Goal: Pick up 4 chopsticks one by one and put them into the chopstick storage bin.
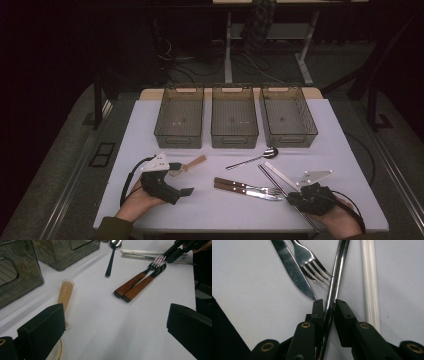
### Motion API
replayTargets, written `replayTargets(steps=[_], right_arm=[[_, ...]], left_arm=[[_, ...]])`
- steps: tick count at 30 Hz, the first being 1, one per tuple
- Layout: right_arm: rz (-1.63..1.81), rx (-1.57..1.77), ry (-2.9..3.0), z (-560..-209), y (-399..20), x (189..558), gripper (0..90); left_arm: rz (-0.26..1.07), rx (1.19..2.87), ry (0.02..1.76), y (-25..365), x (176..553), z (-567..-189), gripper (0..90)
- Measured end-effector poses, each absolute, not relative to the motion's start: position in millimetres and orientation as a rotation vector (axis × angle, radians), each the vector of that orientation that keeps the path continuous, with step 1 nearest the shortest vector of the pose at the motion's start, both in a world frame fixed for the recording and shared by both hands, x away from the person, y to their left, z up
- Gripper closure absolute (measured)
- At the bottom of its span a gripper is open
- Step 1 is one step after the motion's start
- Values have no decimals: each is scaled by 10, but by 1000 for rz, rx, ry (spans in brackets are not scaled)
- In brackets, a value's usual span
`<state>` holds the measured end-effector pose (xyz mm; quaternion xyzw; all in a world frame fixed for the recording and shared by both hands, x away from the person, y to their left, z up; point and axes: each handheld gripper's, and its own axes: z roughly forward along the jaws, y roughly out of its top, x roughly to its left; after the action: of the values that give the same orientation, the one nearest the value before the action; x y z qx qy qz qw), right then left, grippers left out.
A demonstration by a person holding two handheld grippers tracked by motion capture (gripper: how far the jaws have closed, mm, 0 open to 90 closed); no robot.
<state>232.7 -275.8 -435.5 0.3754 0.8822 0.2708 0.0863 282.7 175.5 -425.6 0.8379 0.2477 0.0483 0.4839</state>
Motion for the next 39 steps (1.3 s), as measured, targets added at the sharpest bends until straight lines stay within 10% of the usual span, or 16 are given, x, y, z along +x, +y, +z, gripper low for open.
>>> replayTargets(steps=[39], right_arm=[[901,1195,2497,-4211,-3090,2449,759]], left_arm=[[113,2049,597,1743,2827,-4269,5]])
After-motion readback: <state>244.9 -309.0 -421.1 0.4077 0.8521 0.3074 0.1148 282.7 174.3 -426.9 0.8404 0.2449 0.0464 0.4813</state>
